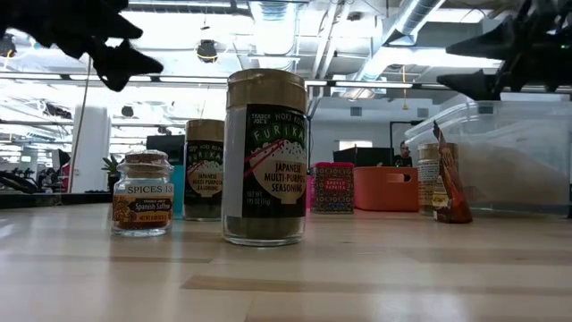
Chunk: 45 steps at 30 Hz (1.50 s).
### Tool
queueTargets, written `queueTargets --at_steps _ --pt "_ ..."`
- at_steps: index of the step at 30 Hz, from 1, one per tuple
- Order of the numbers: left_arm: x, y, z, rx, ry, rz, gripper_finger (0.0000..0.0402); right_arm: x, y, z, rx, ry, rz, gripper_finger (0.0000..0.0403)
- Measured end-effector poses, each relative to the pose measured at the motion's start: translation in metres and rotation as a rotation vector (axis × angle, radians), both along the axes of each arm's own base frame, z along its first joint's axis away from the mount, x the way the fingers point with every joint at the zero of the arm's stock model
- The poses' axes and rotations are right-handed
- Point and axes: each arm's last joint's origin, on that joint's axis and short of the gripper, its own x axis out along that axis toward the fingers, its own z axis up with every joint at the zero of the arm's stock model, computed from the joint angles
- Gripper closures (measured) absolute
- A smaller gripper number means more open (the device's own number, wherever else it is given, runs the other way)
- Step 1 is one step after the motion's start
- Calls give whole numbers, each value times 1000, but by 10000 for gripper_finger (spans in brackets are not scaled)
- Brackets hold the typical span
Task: Sort spices by type
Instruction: Put the center golden seasoning bottle into the yellow bin
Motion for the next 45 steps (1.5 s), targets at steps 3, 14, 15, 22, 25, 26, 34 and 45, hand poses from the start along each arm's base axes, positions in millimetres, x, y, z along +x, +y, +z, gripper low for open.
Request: queueTargets --at_steps 3,14,15,22,25,26,34,45 --pt "9 -2 15 49 147 19 152 2 4 0 -99 20 32 127" --pt "54 -15 58 187 284 -15 152 12 5 38 -335 143 -101 127" --pt "58 -16 58 191 291 -16 152 14 6 43 -339 153 -95 127" --pt "83 -23 54 322 352 -24 152 49 10 69 -468 290 -57 127" --pt "95 -17 53 317 395 39 152 66 10 90 -538 308 -65 126" --pt "99 -14 53 306 429 55 152 71 10 98 -560 307 -71 126" --pt "135 5 37 237 647 38 124 104 9 132 -634 323 -82 97" --pt "169 11 27 135 768 -74 45 113 8 124 -588 373 -69 85"
